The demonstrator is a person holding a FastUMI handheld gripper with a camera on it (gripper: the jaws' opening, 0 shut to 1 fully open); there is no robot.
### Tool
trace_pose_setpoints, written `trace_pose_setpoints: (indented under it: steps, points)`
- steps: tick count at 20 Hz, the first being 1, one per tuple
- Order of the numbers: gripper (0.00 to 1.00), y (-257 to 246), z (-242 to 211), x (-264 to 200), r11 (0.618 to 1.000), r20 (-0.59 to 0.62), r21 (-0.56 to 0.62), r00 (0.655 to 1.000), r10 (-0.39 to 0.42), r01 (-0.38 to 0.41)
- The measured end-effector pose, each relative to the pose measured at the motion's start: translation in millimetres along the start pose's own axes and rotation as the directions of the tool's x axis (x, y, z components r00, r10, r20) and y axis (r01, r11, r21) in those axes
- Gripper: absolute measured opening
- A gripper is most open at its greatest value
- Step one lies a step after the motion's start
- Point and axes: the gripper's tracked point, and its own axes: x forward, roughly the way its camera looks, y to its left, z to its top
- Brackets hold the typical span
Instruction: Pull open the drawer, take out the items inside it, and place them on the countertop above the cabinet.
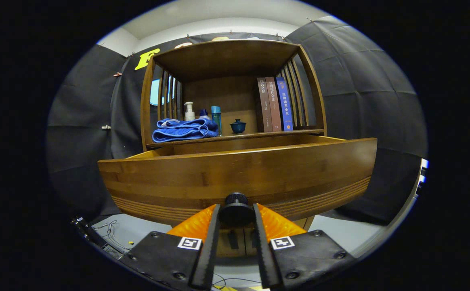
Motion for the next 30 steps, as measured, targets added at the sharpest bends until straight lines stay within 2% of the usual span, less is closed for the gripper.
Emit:
trace_pose_setpoints:
  steps: [4, 7, 13, 16, 19, 25, 30]
  points:
    - [1.00, -1.9, 2.0, -12.2, 1.000, 0.000, -0.012, 1.000, -0.014, 0.014]
    - [0.99, -5.6, 17.7, -25.4, 0.999, 0.003, -0.002, 0.999, -0.037, 0.037]
    - [0.99, -21.1, 73.6, -35.1, 0.988, -0.039, -0.067, 0.989, -0.144, 0.141]
    - [0.99, -23.7, 87.4, -23.0, 0.978, -0.145, -0.111, 0.970, -0.194, 0.179]
    - [1.00, -20.5, 89.2, -3.7, 0.970, -0.286, -0.128, 0.929, -0.235, 0.205]
    - [0.98, -6.0, 100.3, 67.0, 0.957, -0.428, -0.158, 0.857, -0.287, 0.242]
    - [0.98, 1.4, 76.0, 123.0, 0.961, -0.596, -0.178, 0.753, -0.278, 0.214]
